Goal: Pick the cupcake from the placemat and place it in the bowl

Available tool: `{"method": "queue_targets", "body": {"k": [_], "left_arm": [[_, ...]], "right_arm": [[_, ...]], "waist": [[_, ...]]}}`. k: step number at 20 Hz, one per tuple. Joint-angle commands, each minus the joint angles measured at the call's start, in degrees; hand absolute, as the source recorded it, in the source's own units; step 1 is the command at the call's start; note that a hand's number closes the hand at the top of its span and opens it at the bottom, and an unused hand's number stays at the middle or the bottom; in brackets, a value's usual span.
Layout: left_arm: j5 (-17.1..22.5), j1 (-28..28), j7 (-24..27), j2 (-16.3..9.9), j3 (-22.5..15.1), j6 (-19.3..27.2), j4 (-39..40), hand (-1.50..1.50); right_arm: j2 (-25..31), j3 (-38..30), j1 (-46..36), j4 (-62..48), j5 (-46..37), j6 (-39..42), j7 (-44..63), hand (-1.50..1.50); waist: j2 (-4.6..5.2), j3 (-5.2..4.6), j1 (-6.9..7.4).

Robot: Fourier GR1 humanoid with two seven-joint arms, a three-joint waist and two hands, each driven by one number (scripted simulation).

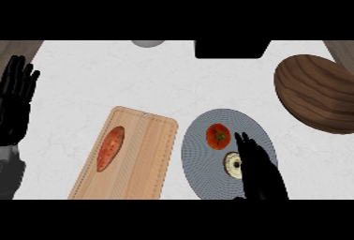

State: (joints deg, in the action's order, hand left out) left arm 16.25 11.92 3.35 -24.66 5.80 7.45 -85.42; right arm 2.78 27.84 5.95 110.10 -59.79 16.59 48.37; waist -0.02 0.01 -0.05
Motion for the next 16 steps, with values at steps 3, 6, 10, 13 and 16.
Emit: {"method": "queue_targets", "body": {"k": [3,6,10,13,16], "left_arm": [[-2.4,2.4,-2.2,1.8,1.1,-1.0,0.7,0.00],[-3.3,2.0,1.1,3.0,1.7,-2.3,4.1,0.00],[-4.4,3.5,0.9,3.6,3.2,-2.5,4.2,0.00],[-6.7,1.4,-0.6,5.5,1.2,-0.3,0.0,0.00],[-6.8,0.8,-1.8,5.5,2.1,-1.7,-1.6,0.00]], "right_arm": [[-1.7,2.2,0.6,-1.6,-1.8,-0.2,2.3,-1.50],[-2.5,0.3,-1.8,-8.5,-1.6,-2.9,-0.1,-1.50],[-1.3,-0.9,-1.1,-9.7,-0.5,-3.2,-2.3,-1.50],[0.8,-3.6,0.4,-12.5,0.2,-6.9,-6.2,-1.50],[-2.5,-4.0,-3.2,-14.1,-0.3,-3.9,-1.8,-1.50]], "waist": [[-0.01,-0.01,-0.12],[0.03,-0.01,-0.06],[0.01,-0.01,-0.10],[-0.01,0.00,-0.07],[0.00,-0.01,0.03]]}}
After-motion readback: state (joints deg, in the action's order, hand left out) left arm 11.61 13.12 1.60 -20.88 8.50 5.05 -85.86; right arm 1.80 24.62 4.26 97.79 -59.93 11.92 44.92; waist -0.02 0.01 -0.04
